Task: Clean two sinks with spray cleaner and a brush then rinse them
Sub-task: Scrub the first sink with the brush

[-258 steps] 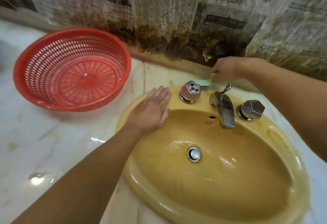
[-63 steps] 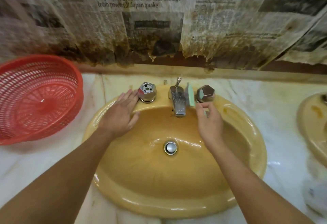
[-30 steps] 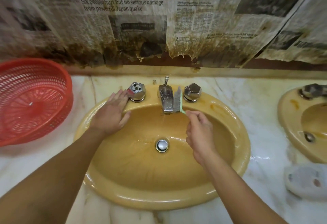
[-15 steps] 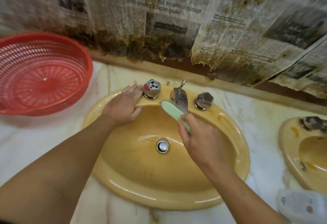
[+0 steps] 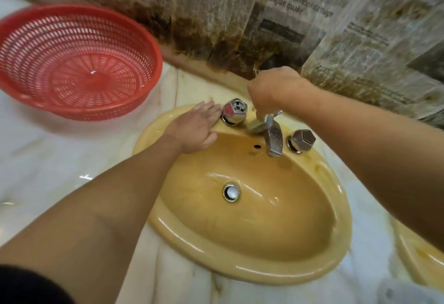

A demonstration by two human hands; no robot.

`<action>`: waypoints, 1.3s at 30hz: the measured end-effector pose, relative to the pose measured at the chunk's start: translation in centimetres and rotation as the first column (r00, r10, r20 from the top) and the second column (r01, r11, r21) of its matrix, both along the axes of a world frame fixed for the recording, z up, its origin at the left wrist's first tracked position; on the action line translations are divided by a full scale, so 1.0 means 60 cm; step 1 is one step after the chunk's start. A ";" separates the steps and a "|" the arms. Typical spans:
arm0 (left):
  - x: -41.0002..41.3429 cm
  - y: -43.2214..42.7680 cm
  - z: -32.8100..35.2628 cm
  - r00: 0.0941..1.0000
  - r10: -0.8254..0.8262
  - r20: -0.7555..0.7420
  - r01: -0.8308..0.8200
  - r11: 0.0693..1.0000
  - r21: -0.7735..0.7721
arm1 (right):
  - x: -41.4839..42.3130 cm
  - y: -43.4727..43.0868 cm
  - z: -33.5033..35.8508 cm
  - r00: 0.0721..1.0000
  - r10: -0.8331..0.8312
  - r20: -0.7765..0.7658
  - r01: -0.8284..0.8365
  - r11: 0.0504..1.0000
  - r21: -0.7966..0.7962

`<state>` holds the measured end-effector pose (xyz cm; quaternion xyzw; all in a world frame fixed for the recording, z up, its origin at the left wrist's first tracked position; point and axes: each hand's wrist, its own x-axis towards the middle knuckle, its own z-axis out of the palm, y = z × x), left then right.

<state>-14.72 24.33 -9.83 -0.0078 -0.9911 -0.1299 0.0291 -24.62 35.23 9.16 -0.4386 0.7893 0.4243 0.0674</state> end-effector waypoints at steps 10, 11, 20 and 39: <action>-0.001 -0.003 -0.004 1.000 0.002 0.023 -0.002 1.000 -0.003 | -0.019 -0.005 -0.025 1.000 -0.018 0.009 0.018 0.999 -0.029; -0.001 -0.003 -0.004 1.000 0.004 0.022 -0.004 1.000 -0.001 | -0.015 0.001 -0.015 0.999 -0.025 0.048 0.026 0.999 -0.021; -0.004 -0.005 -0.004 1.000 -0.008 0.022 0.007 1.000 0.015 | 0.068 0.092 0.029 0.987 -0.014 0.157 0.039 0.987 -0.154; 0.068 0.280 0.036 0.786 0.301 0.540 -0.554 -0.043 0.831 | 0.145 0.385 -0.249 0.121 0.087 0.989 0.905 -0.418 -0.074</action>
